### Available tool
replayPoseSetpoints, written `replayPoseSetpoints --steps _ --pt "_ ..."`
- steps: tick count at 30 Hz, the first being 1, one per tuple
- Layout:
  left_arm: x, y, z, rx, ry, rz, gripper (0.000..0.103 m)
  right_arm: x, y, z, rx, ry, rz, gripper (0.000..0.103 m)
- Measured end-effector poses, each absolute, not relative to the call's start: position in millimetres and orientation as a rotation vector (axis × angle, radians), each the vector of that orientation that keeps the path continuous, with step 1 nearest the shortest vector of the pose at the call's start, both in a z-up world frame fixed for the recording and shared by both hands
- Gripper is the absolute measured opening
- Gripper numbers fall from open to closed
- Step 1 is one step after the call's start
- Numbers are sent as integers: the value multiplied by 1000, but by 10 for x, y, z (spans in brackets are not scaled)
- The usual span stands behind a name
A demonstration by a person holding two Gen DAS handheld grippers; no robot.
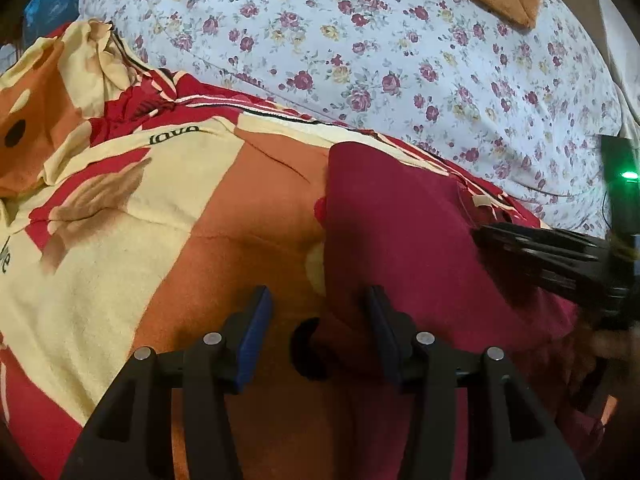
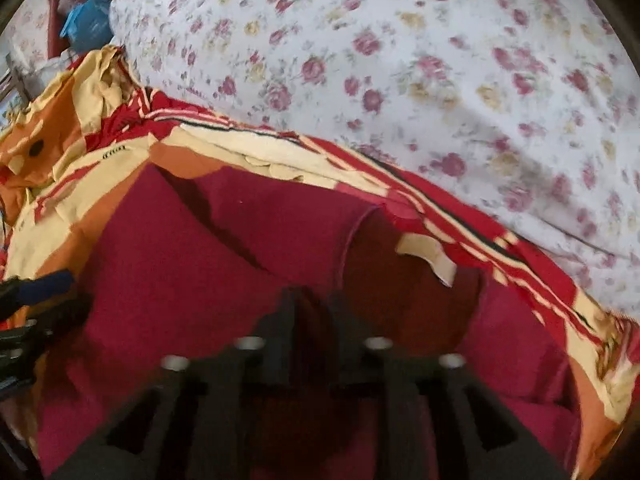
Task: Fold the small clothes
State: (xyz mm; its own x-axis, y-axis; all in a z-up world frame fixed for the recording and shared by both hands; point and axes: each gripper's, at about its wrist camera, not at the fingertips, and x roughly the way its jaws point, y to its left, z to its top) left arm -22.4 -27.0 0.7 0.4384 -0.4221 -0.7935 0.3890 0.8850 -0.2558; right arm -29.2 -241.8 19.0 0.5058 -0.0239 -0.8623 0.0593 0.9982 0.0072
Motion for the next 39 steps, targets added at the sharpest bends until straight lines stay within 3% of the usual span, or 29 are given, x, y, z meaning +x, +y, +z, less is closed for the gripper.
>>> replayPoseSetpoints --steps 1,7,13,15,20,27,39 --pt "-227 -269 14 -33 995 -503 40 -409 -2453 292 59 1015 -60 41" --pt "-399 -323 318 45 886 -473 40 -1154 -2808 539 102 960 -179 45" --pt "-439 -604 321 86 909 -514 40 -1348 -3391 138 239 1074 -342 45" --pt "-405 -760 178 146 963 -498 40 -1377 -3499 76 276 1026 -329 47" --pt "-458 -879 79 232 943 -461 40 -1585 -3585 289 363 992 -314 47" --pt "-527 -725 205 136 947 -481 40 -2426 -3663 741 463 873 -263 47" --pt "-737 -774 269 127 951 -487 40 -2628 -3455 631 450 905 -249 47"
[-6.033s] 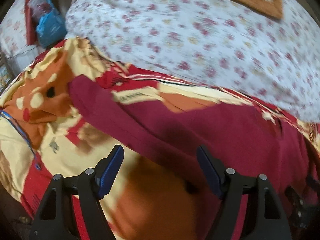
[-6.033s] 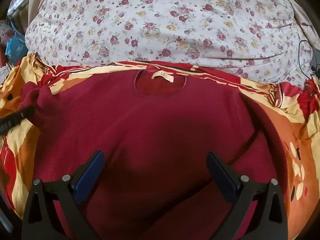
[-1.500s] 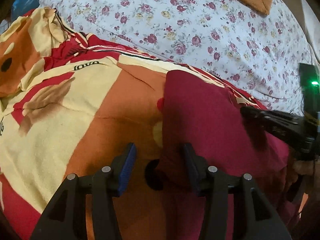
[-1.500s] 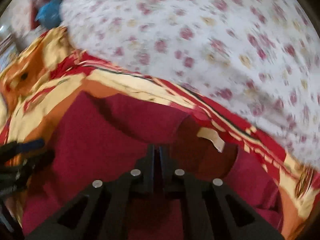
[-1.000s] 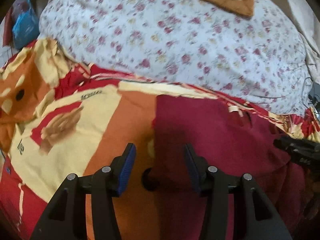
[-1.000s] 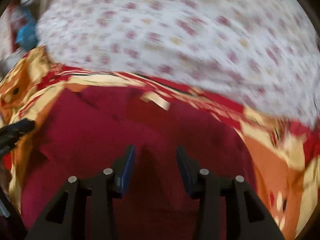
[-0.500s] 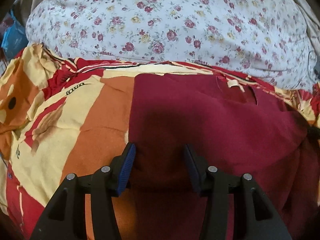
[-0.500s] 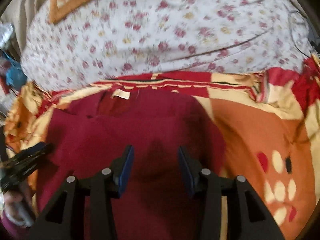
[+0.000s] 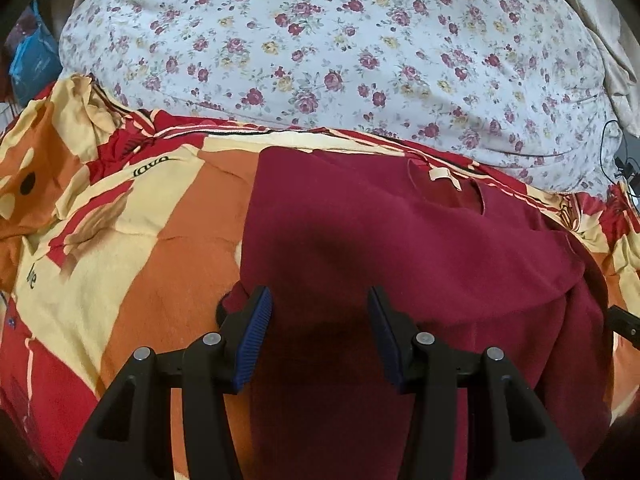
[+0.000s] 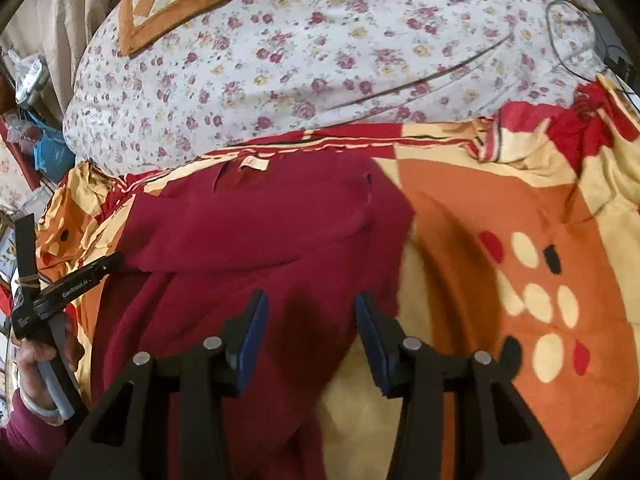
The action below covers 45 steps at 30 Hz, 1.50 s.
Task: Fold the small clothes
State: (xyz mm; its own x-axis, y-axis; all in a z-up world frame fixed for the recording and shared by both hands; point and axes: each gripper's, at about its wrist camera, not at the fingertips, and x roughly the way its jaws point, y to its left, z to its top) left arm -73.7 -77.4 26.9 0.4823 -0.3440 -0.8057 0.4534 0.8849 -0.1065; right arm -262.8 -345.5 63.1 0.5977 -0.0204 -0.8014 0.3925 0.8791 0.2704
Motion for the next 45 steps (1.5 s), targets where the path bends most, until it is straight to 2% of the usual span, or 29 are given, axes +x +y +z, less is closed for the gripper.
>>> replayPoseSetpoints --steps 9,13,19,21,25,30,36,45 --pt "-702 -812 181 134 958 -471 40 -2003 -3269 572 357 923 -215 47" --pt "-734 -856 152 170 938 -473 40 -1740 -3352 279 334 1016 -268 47" --pt "-748 -833 142 168 925 -491 40 -1761 -3393 253 343 1021 -280 48" --pt "-759 -802 161 153 930 -496 40 -1835 -3298 336 303 1031 -272 49" --pt "-795 -728 238 105 940 -505 40 -2158 -3185 560 321 981 -217 65" --pt "-880 -658 285 74 955 -518 40 -2685 -3123 745 400 935 -170 66" --pt "-1006 -613 281 78 960 -517 40 -3207 -3022 702 463 973 -114 66" --pt "-1222 -657 340 110 951 -548 40 -3433 -2838 465 490 992 -55 66"
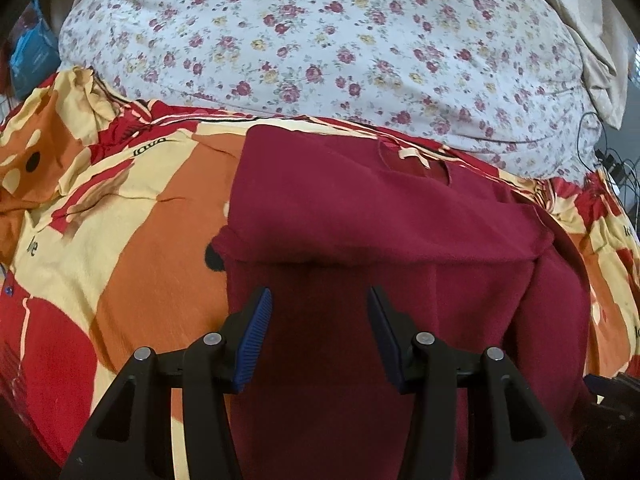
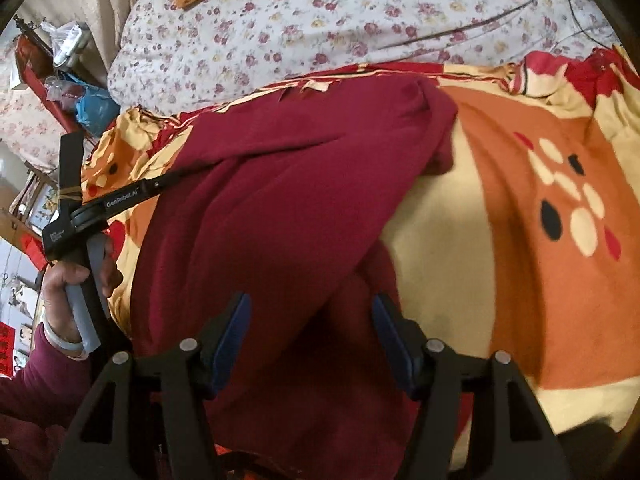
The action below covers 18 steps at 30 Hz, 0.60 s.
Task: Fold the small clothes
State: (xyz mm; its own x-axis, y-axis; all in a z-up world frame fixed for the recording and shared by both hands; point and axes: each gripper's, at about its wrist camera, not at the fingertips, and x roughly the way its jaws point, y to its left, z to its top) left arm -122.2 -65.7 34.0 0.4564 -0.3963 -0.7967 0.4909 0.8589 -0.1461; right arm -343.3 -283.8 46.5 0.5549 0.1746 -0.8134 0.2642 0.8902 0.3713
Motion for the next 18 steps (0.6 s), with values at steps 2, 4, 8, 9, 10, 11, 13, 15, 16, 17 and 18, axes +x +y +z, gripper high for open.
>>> replayPoseSetpoints --steps 2,4,8,9,10,11,13,15,16,17,18 --pt "-1254 -655 354 116 949 -552 40 -3414 -2801 455 484 987 -53 66" --pt "-1275 -637 367 122 947 -553 40 -3415 -2790 501 485 978 -52 66" --pt "-1261 -568 375 105 944 -540 40 -3490 -2791 591 556 957 32 66" --pt "-1253 -556 372 98 946 -538 40 -3501 -2770 568 569 973 57 66" --pt "-1242 -543 369 90 949 -537 40 -3508 -2725 517 572 998 76 66" --pt "-1232 -529 363 81 952 -536 40 -3513 -2682 466 567 1016 84 66" --pt "-1229 -520 356 73 955 -534 40 -3500 -2572 298 561 1062 99 66" --pt "-1226 -509 351 65 962 -537 40 -3473 -2503 174 560 1075 95 59" --pt "-1221 -496 351 60 967 -538 40 -3450 -2460 136 546 1067 88 43" --pt "-1222 -489 352 59 967 -537 40 -3438 -2423 143 525 1056 81 35" --pt "-1218 -472 360 59 966 -533 40 -3418 -2393 176 505 1042 87 22"
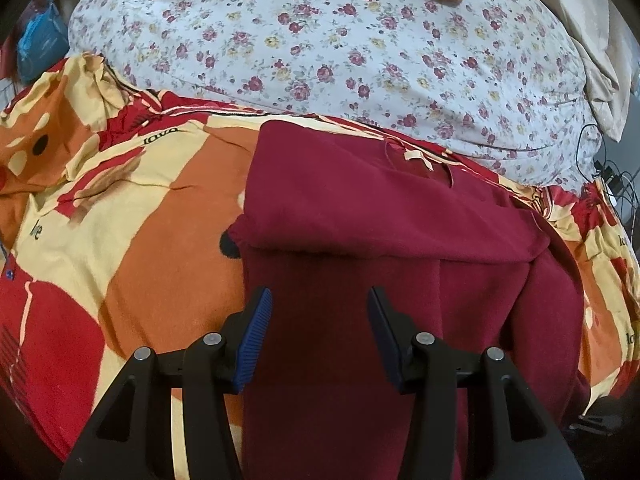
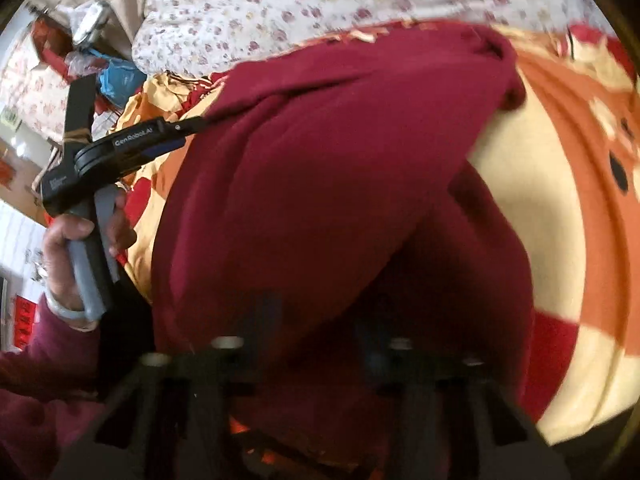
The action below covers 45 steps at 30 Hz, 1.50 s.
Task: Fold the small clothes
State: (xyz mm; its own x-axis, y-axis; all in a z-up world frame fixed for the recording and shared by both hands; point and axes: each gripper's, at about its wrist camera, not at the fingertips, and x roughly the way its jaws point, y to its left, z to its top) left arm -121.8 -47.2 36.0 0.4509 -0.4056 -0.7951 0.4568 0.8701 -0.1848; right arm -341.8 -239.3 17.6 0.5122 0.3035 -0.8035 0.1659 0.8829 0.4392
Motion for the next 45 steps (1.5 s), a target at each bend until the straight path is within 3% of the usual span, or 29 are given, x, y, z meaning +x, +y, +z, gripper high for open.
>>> replayPoseSetpoints --steps 10,15,20,21,23,24,25,31,45 --pt "-989 -133 456 -65 959 -486 40 -2667 -2277 766 404 875 195 18" --pt "-915 20 452 -145 967 -498 40 -1998 -2235 652 357 882 123 15" --pt "-872 100 429 -203 987 -530 40 -1375 -2296 72 455 1021 64 16" --pt "-878 107 435 -202 984 -538 40 -1356 -2312 47 482 1000 64 17" --pt "-885 125 444 -203 976 -552 41 -1370 -2341 95 520 992 78 33" --pt "-882 136 441 -216 976 -560 43 -1395 -2363 129 549 991 93 51" --pt "-875 145 434 -235 979 -569 44 -1465 -2407 189 584 973 100 58" --pt "-900 84 414 -315 1017 -650 50 -1968 -2602 522 525 898 36 59" --pt "-1504 -80 484 -33 1001 -760 50 -2859 -2783 473 576 973 112 60"
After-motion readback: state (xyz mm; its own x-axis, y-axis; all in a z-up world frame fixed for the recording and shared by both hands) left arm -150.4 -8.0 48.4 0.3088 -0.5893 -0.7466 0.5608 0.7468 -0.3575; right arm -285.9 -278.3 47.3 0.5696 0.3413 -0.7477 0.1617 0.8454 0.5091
